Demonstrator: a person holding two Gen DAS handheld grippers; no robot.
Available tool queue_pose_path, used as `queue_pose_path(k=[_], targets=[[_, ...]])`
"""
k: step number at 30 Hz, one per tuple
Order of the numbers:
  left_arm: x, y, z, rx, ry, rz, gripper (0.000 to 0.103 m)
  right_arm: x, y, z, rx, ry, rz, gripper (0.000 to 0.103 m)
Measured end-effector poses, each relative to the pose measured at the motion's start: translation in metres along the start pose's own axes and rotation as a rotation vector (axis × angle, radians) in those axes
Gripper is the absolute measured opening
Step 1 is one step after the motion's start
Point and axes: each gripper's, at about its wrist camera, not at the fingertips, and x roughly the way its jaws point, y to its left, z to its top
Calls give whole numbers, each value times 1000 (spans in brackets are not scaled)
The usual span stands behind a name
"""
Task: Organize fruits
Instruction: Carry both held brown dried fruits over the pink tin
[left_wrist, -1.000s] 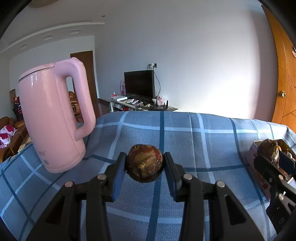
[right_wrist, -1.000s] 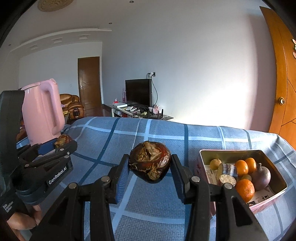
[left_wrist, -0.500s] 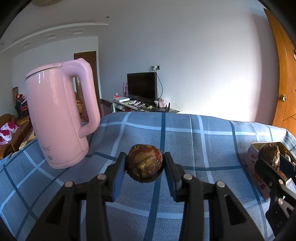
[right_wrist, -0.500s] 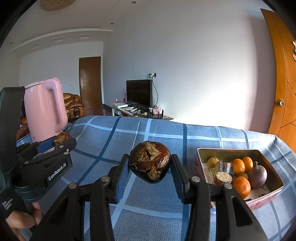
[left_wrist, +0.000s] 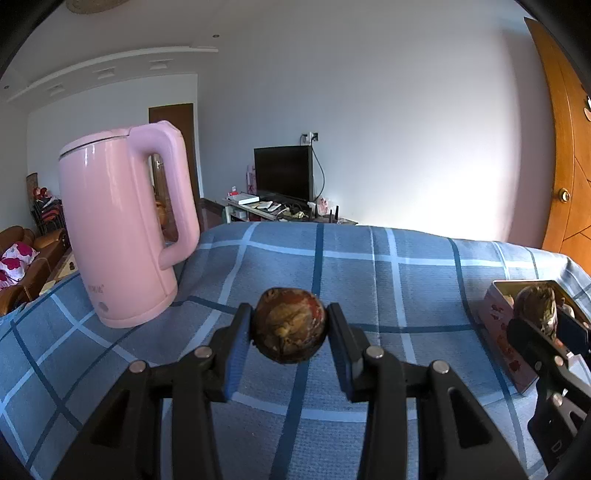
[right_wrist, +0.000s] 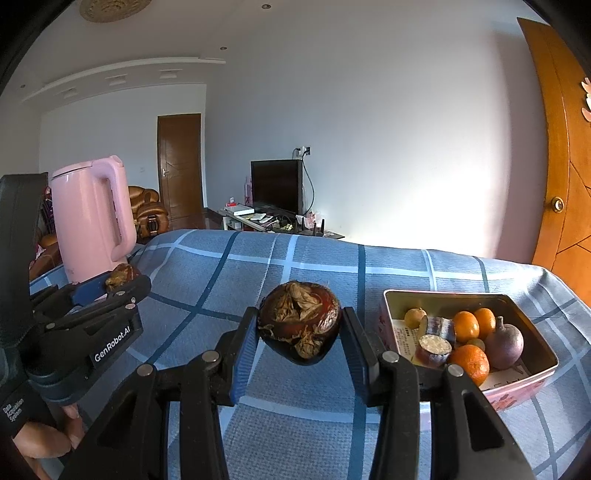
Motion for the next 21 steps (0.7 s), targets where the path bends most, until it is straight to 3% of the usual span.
queue_pose_path(k=[21], targets=[[-14, -30, -7, 25, 10, -34, 42, -15, -19, -6, -16, -5, -19, 47]])
